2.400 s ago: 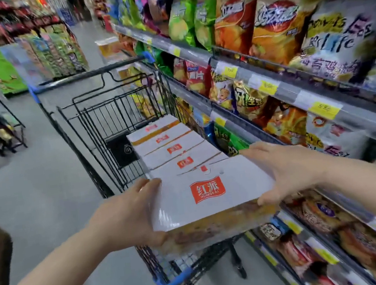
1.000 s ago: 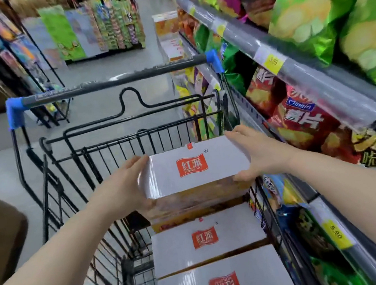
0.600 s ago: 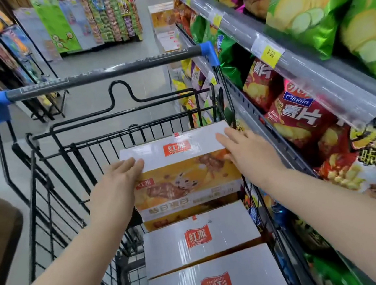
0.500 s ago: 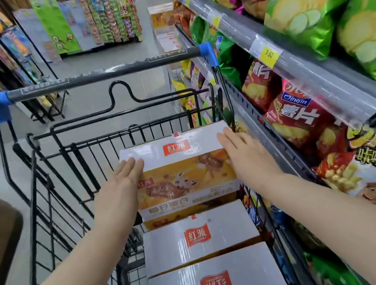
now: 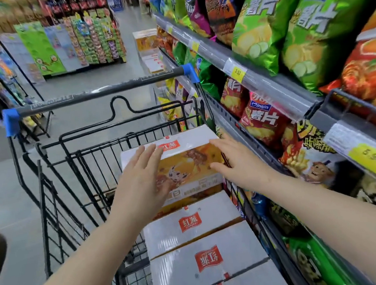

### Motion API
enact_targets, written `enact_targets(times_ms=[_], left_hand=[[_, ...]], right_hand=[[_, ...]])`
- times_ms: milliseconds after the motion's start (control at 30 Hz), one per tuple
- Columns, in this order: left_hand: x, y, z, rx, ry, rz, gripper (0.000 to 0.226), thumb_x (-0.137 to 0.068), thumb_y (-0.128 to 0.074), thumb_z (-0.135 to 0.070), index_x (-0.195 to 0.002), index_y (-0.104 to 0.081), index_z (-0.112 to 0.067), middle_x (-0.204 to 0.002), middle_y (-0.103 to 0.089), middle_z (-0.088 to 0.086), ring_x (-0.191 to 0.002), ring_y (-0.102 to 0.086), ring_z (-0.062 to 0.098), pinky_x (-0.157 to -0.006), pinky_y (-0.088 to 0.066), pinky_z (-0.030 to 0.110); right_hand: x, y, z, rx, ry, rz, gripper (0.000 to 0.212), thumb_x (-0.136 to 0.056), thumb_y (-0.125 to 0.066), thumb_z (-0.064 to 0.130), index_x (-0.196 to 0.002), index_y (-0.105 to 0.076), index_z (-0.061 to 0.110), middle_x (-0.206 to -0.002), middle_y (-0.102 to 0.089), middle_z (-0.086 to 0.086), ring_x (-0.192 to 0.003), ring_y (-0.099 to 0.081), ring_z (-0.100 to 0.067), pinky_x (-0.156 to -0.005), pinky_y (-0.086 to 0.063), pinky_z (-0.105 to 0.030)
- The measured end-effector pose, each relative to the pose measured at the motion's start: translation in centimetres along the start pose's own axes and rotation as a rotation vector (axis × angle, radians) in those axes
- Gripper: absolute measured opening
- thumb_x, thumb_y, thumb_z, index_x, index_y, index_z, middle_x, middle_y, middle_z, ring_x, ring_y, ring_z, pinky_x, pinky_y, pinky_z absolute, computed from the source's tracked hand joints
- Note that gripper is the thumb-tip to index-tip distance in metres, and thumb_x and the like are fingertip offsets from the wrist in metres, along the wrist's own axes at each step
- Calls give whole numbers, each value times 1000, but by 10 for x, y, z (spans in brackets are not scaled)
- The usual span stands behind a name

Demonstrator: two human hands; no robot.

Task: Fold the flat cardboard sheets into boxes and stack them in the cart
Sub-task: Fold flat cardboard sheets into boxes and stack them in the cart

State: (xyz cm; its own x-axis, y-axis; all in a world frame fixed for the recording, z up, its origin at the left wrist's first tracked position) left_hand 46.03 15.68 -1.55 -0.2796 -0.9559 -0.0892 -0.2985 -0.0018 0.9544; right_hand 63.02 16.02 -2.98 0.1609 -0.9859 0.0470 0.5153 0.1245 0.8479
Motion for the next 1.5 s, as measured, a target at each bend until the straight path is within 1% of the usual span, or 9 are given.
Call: enact_targets(times_ms=[233,467,600,733,933,1100,1167,1267,1500], left_hand=[[64,33,-34,187,-192,12,39,-88,-53,-25,-127,-50,-21,-131,-50,-2,-120,-43,16,-96,-36,27],[162,60,-73,157,-473,160,36,-90,-50,-32,-126,-49,-26,-134,-47,-4,-126,-39,14,-96,-34,26],[216,74,-109,132,-627,268,40,-88,-51,-39,-126,-48,-28,-135,-47,-7,-122,-44,12,-95,-37,25],[264,87,-158,141,-773,332,46,-86,-48,-48,-129,-46,-29,-131,-49,-9,-105,-53,10,-81,-44,20],[337,97,-260,213,-1085,370,47,-85,-50,-50,-128,-46,-29,-134,-47,-11,-121,-46,8,-99,-41,27],[419,108,-343,252,-1296,411,47,-85,-50,-49,-127,-48,-29,-133,-50,-7,-119,-49,13,-98,-42,30],[459,111,-369,290,-1401,426,49,-83,-52,-53,-124,-51,-28,-133,-50,-8,-120,-48,11,-98,-40,29],[533,114,-401,315,-1555,476,45,-84,-52,-49,-124,-51,-27,-133,-49,-9,-123,-44,10,-101,-37,28],[736,125,-437,319,-1892,529,41,-85,-54,-43,-124,-51,-30,-133,-49,-12,-122,-45,8,-101,-40,30]], right_hand=[[106,14,43,-124,-124,-78,41,-95,-44,25,-136,-40,23,-136,-50,6,-123,-46,-11,-92,-36,-19],[244,15,93,-75,-231,-202,38,-95,-45,25,-132,-45,24,-124,-56,1,-93,-55,-7,-69,-40,-15],[327,17,109,-78,-341,-258,39,-94,-47,25,-133,-45,22,-132,-52,4,-119,-50,-11,-96,-39,-22],[414,27,112,-22,-471,-348,39,-93,-48,28,-132,-45,23,-139,-46,7,-126,-43,-9,-101,-34,-21],[551,53,116,44,-754,-519,42,-94,-47,32,-135,-41,27,-139,-44,10,-106,-53,0,-88,-42,-16],[671,65,137,68,-952,-715,40,-93,-48,27,-133,-44,24,-131,-54,4,-118,-51,-12,-89,-43,-13],[718,62,152,93,-1014,-774,39,-93,-49,27,-132,-46,21,-130,-54,5,-120,-50,-10,-94,-40,-19],[796,48,179,124,-1113,-847,39,-93,-49,27,-131,-46,22,-131,-53,7,-119,-47,-5,-88,-33,-9],[973,-6,261,188,-1350,-843,42,-93,-48,28,-134,-42,24,-135,-49,7,-122,-46,-7,-95,-35,-16]])
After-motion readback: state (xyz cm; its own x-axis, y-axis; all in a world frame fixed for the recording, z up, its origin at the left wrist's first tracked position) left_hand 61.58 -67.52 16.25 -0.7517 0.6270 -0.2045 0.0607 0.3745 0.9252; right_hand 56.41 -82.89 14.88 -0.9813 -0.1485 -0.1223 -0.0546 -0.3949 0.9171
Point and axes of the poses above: each hand's wrist, its own x-axis away from the middle knuckle, its own y-axis out of the back of the hand, z = x × y, the point moved 6 cm from there along -x, towards the middle knuckle
